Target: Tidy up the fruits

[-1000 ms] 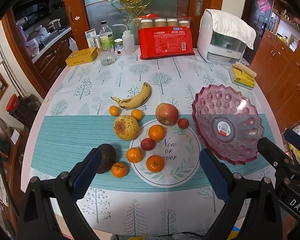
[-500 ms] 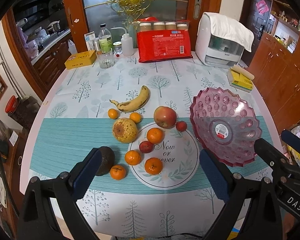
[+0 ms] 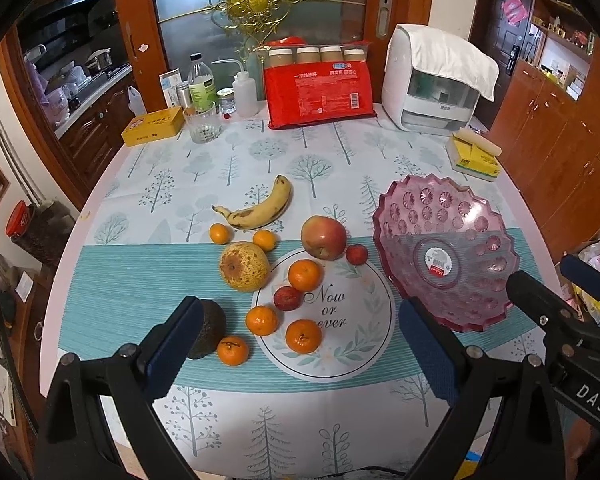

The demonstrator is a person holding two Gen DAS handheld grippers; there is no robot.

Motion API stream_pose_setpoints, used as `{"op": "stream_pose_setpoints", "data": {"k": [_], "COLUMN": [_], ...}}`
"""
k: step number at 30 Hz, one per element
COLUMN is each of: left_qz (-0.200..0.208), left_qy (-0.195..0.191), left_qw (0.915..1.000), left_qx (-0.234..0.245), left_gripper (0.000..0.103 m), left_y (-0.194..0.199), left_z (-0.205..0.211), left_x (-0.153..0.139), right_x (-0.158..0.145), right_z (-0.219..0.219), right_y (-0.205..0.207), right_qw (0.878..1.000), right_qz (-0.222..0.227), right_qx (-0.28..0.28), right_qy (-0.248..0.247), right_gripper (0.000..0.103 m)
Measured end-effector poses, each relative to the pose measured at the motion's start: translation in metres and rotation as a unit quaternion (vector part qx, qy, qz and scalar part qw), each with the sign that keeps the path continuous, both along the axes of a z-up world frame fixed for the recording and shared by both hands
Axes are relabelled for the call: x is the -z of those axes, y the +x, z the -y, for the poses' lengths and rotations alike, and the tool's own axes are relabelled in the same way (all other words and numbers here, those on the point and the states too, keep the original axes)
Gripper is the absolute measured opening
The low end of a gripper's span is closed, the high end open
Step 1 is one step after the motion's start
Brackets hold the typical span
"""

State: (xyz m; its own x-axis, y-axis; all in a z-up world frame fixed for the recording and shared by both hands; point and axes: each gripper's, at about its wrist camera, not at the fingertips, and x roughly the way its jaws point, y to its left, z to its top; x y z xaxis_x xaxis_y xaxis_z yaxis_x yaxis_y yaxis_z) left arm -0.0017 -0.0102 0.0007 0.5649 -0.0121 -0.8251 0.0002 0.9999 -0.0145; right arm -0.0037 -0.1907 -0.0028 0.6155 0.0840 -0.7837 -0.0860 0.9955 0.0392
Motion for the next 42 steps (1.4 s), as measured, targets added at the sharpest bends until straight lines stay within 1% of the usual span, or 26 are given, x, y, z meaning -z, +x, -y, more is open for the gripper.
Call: {"op": "stream_pose_setpoints", "data": {"k": [4,7,14,20,27,30,33,36,38,42], "left_qz": [0.009,0.012,0.0,-0.002,0.006,0.004,-0.003,-0.012,-0.021,-0.042], "left_qy": [-0.012,-0.012,-0.03,-0.021,-0.013,-0.009,-0.011,-0.015,-0.017,-0.027], "left_qw": [0.9999,0.9998,0.9995,0.9997,0.9999,0.9999,0.9997,0.9991,0.9982,0.9968], "left_qx": [0.008,0.005,-0.009,-0.008,-0.009,-0.01,-0.019,-0.039,-0.053,-0.064], "left_gripper": [0.097,0.098,0.098,0.098,0.098,0.098,0.098,0.098,0.098,0.098], "left_y": [-0.003,-0.005,-0.005,-0.007,-0.01,-0.01,-0.008,-0.007,-0.005,0.003], "left_z": [0.001,0.0,-0.01,-0.009,-0.011,-0.014,-0.024,-0.042,-0.061,-0.098], "left_x": [-0.003,-0.004,-0.002,-0.002,-0.004,-0.003,-0.002,0.001,0.004,0.017], "right_x": [0.0,-0.002,-0.003,-0.004,-0.011,-0.011,-0.01,-0.007,-0.007,-0.001], "right_z": [0.002,0.002,0.0,-0.001,0.0,0.0,-0.004,-0.013,-0.022,-0.048], "right_y": [-0.002,-0.003,-0.005,-0.007,-0.013,-0.013,-0.012,-0.008,-0.005,0.004], "right_qw": [1.0,1.0,1.0,1.0,1.0,1.0,1.0,1.0,1.0,1.0], "right_qz": [-0.001,0.003,0.006,0.007,0.021,0.02,0.012,0.004,0.005,0.001], "right_qx": [0.005,0.006,0.005,0.012,0.019,0.019,0.014,0.009,0.005,-0.016], "right_qy": [0.003,0.003,0.003,-0.005,-0.001,-0.002,-0.003,-0.008,-0.008,-0.003], "right_gripper": [0.084,0.084,0.084,0.084,0.084,0.084,0.084,0.084,0.084,0.084]}}
